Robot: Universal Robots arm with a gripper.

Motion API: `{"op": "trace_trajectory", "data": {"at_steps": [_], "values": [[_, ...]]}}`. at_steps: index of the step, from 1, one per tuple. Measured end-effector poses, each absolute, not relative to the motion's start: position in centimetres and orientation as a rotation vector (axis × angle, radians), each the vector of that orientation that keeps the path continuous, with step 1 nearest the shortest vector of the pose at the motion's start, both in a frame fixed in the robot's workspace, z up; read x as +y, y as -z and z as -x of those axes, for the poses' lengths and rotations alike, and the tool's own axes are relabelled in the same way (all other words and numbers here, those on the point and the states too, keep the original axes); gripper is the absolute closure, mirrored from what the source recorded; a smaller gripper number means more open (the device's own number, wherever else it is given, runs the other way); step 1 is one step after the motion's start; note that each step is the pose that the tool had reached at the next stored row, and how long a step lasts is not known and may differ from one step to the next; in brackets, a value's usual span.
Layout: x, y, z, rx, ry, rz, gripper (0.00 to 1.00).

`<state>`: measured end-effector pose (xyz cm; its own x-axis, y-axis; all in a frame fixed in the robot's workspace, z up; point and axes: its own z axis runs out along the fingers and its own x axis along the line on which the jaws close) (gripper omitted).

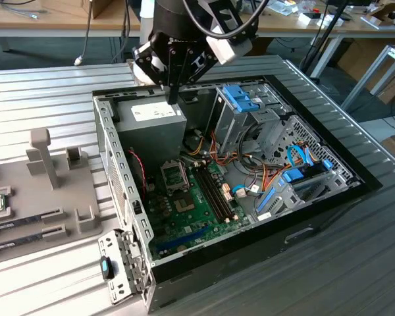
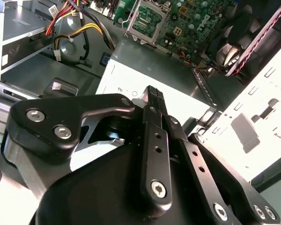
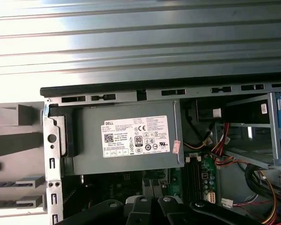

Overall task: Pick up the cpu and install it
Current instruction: 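Reach for the cpu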

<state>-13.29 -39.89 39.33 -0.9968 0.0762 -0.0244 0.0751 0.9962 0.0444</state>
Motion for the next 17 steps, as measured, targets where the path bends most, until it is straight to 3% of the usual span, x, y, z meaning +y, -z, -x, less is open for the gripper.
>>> {"op": "trace_trajectory", "data": {"at_steps": [17], "values": [[-39.89,-39.33,14.07,3.112,-0.068,-0.118,0.89]]}}
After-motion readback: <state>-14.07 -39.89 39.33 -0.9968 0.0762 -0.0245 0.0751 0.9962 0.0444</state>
